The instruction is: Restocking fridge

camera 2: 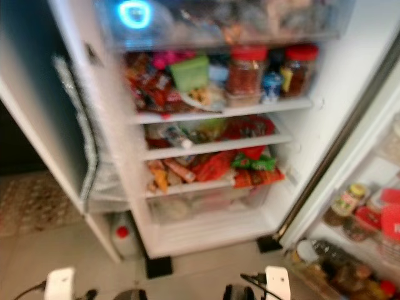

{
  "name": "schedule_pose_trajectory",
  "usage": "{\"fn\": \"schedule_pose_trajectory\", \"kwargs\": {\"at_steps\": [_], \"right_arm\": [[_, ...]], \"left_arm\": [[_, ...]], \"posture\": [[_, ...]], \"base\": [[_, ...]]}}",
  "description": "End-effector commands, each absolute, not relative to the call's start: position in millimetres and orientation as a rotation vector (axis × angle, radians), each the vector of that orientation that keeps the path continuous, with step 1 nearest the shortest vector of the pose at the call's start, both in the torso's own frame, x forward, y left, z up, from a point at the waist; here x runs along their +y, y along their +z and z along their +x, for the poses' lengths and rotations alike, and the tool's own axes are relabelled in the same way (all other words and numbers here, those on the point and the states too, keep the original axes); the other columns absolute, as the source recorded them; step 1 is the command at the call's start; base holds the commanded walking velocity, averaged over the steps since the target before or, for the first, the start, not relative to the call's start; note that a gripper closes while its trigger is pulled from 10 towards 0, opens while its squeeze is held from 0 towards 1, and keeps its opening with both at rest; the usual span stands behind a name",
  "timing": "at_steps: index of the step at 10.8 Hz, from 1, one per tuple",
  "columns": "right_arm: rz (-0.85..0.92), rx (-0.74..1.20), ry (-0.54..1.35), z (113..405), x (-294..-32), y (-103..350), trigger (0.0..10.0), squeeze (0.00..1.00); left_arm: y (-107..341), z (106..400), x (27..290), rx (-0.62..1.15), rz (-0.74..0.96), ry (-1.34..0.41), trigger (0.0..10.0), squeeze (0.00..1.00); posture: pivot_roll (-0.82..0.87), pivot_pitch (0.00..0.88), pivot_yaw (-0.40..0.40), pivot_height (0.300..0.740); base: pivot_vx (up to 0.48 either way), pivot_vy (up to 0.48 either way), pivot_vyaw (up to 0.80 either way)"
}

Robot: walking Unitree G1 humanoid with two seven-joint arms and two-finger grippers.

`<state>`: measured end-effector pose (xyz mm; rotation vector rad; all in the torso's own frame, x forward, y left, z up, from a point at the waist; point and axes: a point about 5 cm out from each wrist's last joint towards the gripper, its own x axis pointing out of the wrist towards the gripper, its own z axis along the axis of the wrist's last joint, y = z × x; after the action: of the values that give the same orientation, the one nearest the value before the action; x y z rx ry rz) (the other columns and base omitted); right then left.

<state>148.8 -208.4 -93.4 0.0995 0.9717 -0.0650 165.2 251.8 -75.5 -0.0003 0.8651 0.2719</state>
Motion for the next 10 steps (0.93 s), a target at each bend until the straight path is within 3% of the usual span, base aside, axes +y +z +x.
{"fn": "schedule_pose_trajectory", "kwargs": {"at_steps": [1,6,10], "right_arm": [[0.12,1.065,-0.052,126,-200,-104,10.0,0.0],[0.136,1.069,-0.043,124,-199,-104,10.0,0.0],[0.147,1.066,-0.043,126,-197,-104,10.0,0.0]], "left_arm": [[-79,163,244,0.882,-0.007,0.253,10.0,0.0],[-92,133,243,0.982,-0.039,0.274,10.0,0.0],[-92,127,250,0.998,-0.045,0.286,10.0,0.0]], "posture": [[-0.12,0.0,0.051,0.621],[-0.12,0.0,0.057,0.706],[-0.11,0.0,0.05,0.74]], "base": [[0.0,0.0,0.0],[0.0,0.0,0.0],[0.0,0.0,0.0]]}}
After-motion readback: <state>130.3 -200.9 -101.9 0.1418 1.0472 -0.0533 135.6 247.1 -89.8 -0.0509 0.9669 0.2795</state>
